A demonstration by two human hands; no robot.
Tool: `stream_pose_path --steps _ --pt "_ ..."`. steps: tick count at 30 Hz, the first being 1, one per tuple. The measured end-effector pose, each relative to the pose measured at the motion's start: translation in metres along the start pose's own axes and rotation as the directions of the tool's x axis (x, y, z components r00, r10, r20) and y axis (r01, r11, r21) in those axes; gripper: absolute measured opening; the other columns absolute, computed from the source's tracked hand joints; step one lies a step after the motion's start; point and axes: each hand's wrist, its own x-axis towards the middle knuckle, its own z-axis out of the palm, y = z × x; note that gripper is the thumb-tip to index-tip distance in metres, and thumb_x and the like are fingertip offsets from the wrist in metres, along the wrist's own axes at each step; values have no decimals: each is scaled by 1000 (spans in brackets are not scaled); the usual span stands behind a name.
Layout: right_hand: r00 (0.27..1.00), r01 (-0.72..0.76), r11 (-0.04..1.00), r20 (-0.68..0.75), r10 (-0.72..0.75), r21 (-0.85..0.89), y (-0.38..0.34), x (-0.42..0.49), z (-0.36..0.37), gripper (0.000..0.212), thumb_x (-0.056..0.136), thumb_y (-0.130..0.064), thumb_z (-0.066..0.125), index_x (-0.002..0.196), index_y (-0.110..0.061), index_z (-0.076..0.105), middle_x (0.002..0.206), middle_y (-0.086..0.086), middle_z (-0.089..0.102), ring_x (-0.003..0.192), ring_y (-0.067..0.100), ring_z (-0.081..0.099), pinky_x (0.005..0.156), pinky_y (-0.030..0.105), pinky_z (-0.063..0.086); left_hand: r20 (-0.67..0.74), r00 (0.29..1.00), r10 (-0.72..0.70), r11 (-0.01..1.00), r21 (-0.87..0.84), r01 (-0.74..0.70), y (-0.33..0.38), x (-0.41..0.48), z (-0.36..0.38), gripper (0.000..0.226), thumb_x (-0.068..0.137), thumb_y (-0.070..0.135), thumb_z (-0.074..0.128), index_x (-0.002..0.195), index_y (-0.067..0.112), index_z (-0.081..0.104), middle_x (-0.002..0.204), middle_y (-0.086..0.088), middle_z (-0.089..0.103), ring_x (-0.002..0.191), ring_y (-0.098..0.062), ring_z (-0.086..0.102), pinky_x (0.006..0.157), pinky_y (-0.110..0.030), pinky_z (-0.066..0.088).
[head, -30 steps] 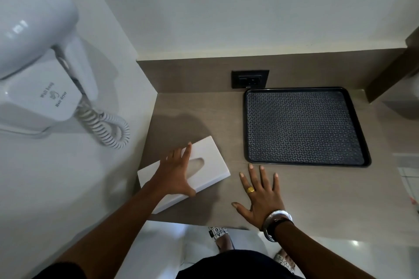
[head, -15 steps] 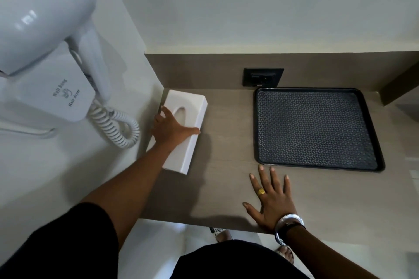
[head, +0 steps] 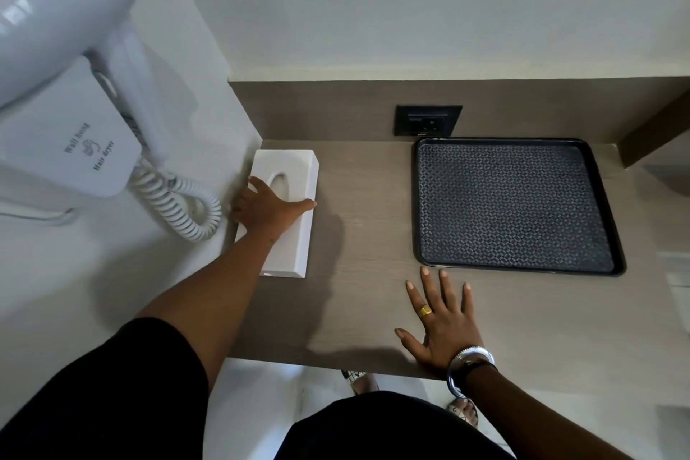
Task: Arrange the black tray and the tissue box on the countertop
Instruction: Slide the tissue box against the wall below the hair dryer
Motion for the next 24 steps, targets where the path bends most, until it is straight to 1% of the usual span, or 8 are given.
stream_pose_path --steps 3,6,8,9,12,15,20,24 --pt "1000 -3 1000 6 3 2 0 0 0 86 76 -76 42 147 -27 33 158 9 28 144 39 22 110 67 16 -10 999 31 999 -25 -31 -1 -6 0 138 58 85 66 156 7 8 157 -27 24 146 -45 24 120 -59 20" --pt "1000 -1 1000 5 1 5 1 0 0 86 77 -75 42 148 -27 33 158 9 27 144 39 22 110 67 15 -104 977 185 982 -8 -187 -9 -26 5 124 69 91 42 157 10 9 164 -23 13 151 -41 14 121 -60 13" --pt "1000 2 1000 6 -2 1 0 0 0 85 78 -75 41 148 -27 32 158 9 27 144 39 22 110 67 16 -181 917 355 935 76 -346 -24 -46 9 113 74 89 28 158 14 11 166 -19 9 154 -37 10 123 -58 7" --pt "1000 1 1000 5 -1 -2 1 0 0 85 78 -74 41 148 -27 32 158 9 27 144 39 22 110 67 16 -206 873 441 897 128 -423 -34 -55 12 109 77 87 26 158 15 13 167 -18 9 154 -36 10 123 -56 5" --pt "1000 4 1000 4 -4 -2 1 0 1 84 78 -74 41 148 -27 33 158 9 27 144 39 21 110 67 16 -170 770 615 782 257 -568 -65 -73 26 107 80 85 27 157 11 21 166 -19 11 153 -38 14 124 -57 8" --pt "1000 2 1000 4 -1 -12 1 0 2 85 78 -74 41 148 -27 33 159 9 27 144 39 22 110 68 18 -128 747 652 744 297 -599 -75 -75 34 110 77 87 31 156 10 26 165 -20 15 152 -40 17 123 -59 15" --pt "1000 -5 1000 11 5 -13 2 1 3 85 77 -74 43 148 -27 33 159 8 26 144 38 21 109 68 19 -117 767 631 759 295 -580 -67 -62 30 108 77 87 34 156 14 24 166 -18 15 153 -38 18 124 -57 15" --pt "1000 -10 1000 21 11 -19 2 2 3 85 78 -75 41 149 -28 30 160 7 21 145 37 19 111 66 14 -110 781 615 768 306 -562 -64 -44 27 104 80 85 32 158 17 18 167 -14 12 154 -34 14 124 -53 11"
